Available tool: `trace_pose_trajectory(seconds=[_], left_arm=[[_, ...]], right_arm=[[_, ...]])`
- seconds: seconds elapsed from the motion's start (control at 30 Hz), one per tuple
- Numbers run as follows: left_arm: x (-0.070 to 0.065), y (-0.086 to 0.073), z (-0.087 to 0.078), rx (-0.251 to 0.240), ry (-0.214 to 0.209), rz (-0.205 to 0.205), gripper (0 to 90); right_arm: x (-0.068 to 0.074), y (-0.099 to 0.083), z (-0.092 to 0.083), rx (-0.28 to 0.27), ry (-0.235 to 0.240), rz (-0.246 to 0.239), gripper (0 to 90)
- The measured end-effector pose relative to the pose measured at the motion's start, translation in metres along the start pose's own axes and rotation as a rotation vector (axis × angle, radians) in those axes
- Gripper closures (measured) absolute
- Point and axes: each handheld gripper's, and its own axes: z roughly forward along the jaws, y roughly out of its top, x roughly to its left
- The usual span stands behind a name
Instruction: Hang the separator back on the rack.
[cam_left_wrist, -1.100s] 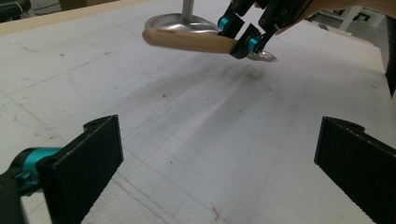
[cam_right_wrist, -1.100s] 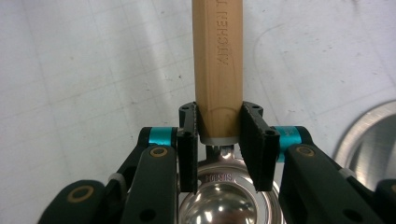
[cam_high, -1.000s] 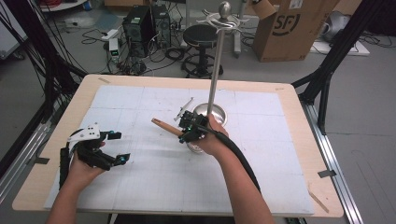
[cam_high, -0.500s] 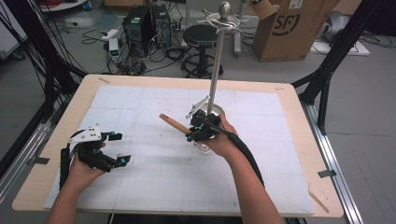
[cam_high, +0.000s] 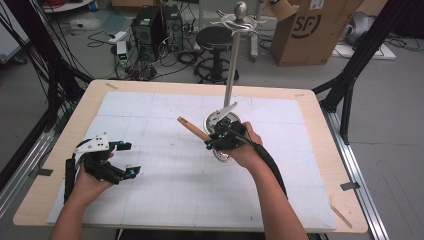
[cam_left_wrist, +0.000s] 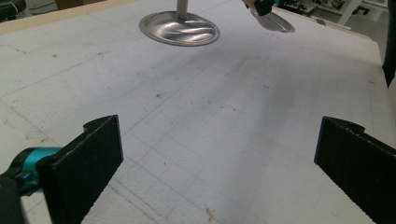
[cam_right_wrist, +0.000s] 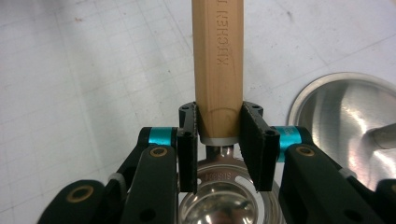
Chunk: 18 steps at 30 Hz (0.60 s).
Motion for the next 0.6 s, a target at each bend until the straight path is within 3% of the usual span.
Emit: trace_pose_trajectory(seconds=[0.33,0.6], left_arm=[[-0.002,0.000,0.003,0.015,-0.001,0.005,1.7],[-0.002,-0.001,0.004,0.020,-0.001,-0.001,1.7]], right_arm=[[0.000,-0.018,-0.033,-0.120,-0.021,0.021,69.5],[-0.002,-0.024,-0.051,-0.178,-0.037,0.040,69.5]])
